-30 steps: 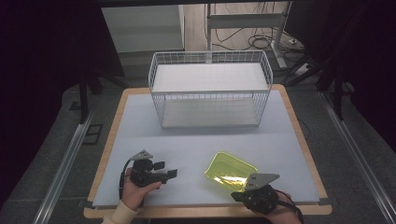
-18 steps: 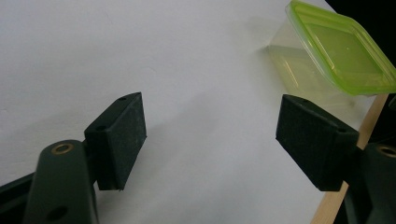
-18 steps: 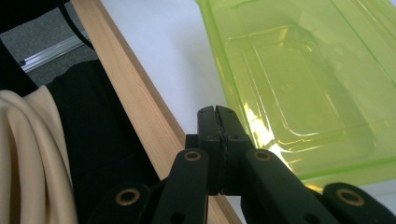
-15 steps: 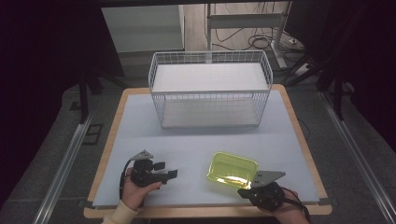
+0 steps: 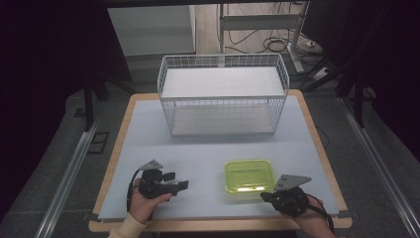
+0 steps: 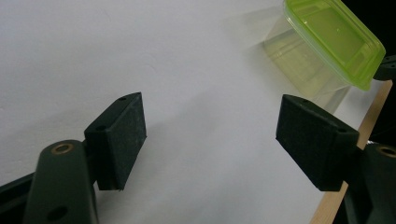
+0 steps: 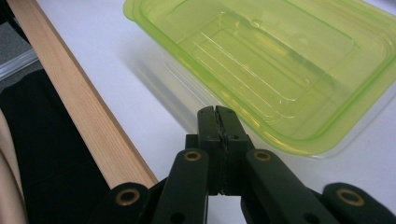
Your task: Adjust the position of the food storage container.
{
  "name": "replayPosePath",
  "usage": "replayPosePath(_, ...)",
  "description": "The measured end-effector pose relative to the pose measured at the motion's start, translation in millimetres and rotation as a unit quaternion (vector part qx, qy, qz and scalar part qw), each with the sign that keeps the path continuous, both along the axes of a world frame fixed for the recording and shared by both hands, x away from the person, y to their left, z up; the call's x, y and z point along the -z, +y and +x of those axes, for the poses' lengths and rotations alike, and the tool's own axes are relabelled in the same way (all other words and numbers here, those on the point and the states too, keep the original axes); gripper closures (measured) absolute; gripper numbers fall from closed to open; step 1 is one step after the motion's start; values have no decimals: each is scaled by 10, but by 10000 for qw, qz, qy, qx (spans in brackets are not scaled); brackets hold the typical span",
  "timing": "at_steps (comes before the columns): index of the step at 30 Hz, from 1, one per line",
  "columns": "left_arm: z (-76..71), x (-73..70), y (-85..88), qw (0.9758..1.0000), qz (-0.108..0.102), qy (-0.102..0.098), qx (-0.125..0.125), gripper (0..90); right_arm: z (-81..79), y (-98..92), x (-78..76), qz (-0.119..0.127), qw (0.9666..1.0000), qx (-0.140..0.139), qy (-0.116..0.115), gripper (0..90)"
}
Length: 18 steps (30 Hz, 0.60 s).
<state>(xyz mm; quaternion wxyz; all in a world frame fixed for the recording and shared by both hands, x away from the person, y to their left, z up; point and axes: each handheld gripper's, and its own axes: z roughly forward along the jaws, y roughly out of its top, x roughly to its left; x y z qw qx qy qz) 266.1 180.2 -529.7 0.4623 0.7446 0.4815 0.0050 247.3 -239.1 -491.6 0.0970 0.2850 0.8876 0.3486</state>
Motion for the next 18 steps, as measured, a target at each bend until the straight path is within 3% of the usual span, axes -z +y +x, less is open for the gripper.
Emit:
replayPosePath(6, -1, 0, -2, 10000, -2, -1, 0, 237, -41, 20, -21, 54, 10000, -15, 34, 896)
replayPosePath(9, 1, 1, 0, 10000, 5, 4, -13, 237, -141, 127, -102, 147, 9995, -238, -120, 896)
replayPosePath(11, 0, 0, 0, 10000, 5, 5, -20, 237, -164, 131, -170, 266, 9991, -245, -229, 896)
replayPosePath(14, -2, -3, -2, 10000, 4, 1, -20, 237, -152, 56, -251, 436, 9983, -101, -378, 895)
replayPosePath(18, 2, -2, -2, 10000, 14, -12, -18, 237, -83, -148, -337, 645, 9959, 343, -532, 896)
